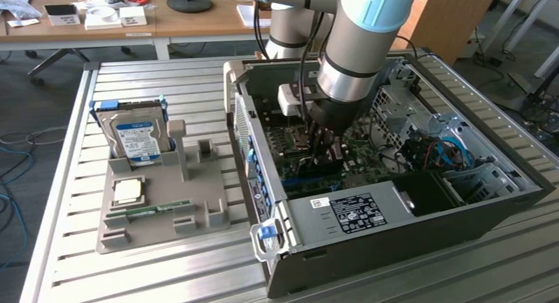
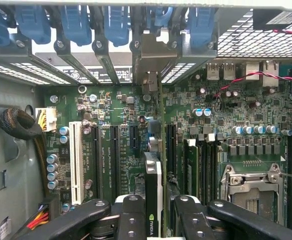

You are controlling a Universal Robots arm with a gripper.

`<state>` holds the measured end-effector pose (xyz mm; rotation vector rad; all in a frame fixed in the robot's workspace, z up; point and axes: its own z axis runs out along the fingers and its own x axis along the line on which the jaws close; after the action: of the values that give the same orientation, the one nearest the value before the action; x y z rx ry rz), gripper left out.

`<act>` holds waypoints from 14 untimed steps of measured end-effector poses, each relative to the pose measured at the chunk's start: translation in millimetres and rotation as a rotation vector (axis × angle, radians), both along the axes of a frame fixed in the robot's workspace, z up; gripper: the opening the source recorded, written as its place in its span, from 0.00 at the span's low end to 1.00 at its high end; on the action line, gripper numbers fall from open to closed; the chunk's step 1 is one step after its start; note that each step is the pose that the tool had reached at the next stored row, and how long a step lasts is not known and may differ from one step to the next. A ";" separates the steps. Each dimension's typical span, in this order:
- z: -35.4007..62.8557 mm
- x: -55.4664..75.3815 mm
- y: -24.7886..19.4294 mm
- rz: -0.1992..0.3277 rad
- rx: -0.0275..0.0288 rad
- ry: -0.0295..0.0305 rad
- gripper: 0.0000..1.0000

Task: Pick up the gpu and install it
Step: 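Insert the gpu into the slot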

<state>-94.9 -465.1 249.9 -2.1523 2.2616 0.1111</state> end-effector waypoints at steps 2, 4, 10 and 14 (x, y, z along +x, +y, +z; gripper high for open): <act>0.0 -0.1 0.0 0.000 -0.0001 0.0000 0.27; 0.0 -0.1 0.0 0.000 0.0000 0.0000 0.27; 0.2 -0.3 0.0 0.000 0.0002 -0.0001 0.27; 1.6 -0.5 0.1 0.000 0.0006 0.0004 0.27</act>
<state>-95.4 -465.0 251.4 -2.1519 2.2618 0.1122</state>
